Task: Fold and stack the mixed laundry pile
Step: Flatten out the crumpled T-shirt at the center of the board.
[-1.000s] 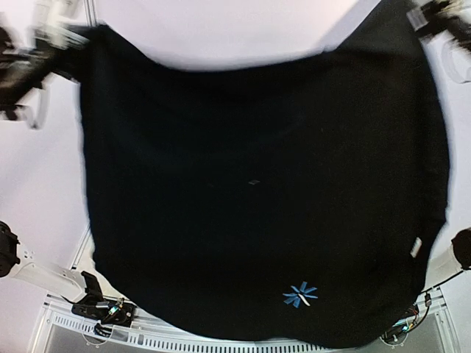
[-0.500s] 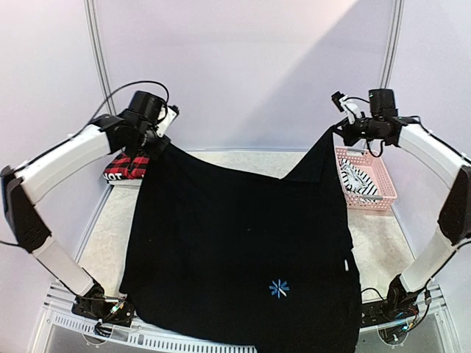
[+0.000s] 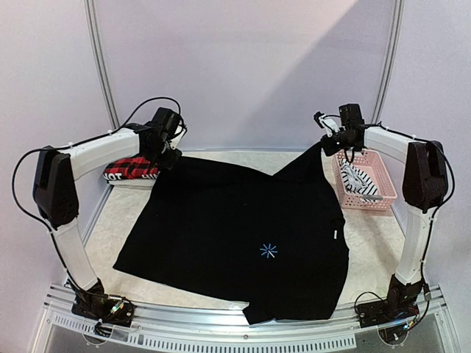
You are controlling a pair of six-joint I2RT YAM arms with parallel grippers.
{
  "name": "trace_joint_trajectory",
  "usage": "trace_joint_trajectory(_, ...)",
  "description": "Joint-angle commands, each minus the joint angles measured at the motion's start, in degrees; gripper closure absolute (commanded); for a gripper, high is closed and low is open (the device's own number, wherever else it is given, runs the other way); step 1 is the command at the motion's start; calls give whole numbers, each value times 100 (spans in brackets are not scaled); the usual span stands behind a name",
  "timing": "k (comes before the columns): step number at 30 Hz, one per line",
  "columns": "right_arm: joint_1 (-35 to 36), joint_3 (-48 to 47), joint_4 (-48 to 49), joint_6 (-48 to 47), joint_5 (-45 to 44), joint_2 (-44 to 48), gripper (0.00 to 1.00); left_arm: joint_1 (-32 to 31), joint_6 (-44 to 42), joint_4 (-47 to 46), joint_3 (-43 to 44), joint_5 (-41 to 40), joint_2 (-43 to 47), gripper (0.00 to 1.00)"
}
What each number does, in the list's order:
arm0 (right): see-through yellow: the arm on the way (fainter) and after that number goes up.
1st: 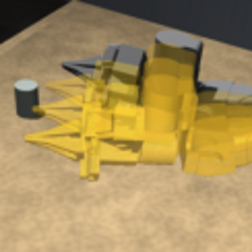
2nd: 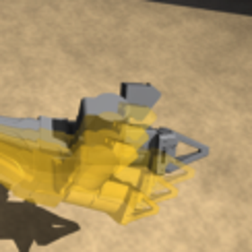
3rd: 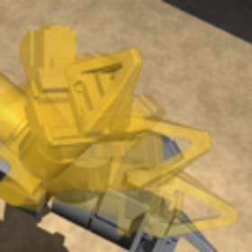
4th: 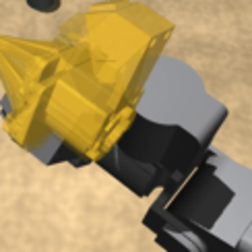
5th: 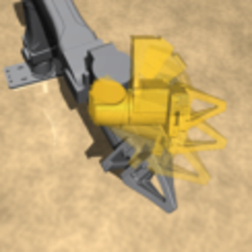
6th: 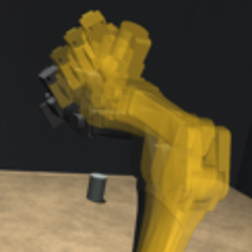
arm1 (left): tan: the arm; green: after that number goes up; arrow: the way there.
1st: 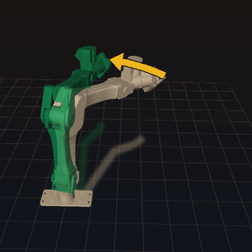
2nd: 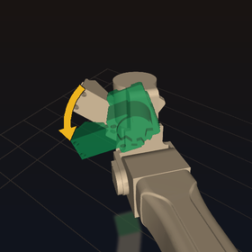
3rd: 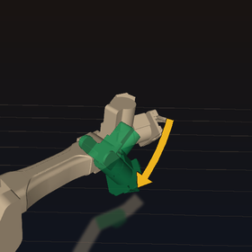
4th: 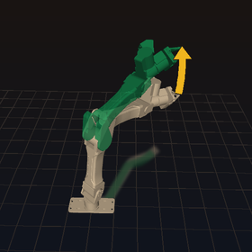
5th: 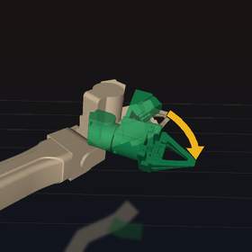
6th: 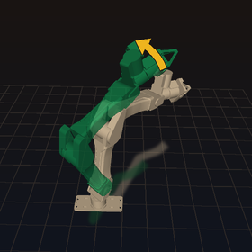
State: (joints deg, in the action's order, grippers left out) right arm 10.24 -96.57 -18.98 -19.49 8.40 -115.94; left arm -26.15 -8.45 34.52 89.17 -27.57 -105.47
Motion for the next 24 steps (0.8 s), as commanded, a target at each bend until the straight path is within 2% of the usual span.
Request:
trace_joint_trajectory(1, 37, -405, -40, 195, -283, -346, 100, 106, 261, -184, 181, 138, -304, 100)
trace_joint_trajectory(8, 13, -985, -156, 238, -554, -495, 100, 389, 247, -233, 224, 149, -375, 100)
trace_joint_trajectory(12, -55, -1854, -441, 221, -613, -803, 100, 635, 280, -249, 221, 258, -298, 100)
trace_joint_trajectory(18, -83, -3041, -626, 258, -807, -1453, 100, 670, 308, -273, 13, 487, -35, 100)
trace_joint_trajectory(24, -119, -3120, -676, 166, -946, -1620, 100, 676, 175, -425, -33, 440, -11, 100)
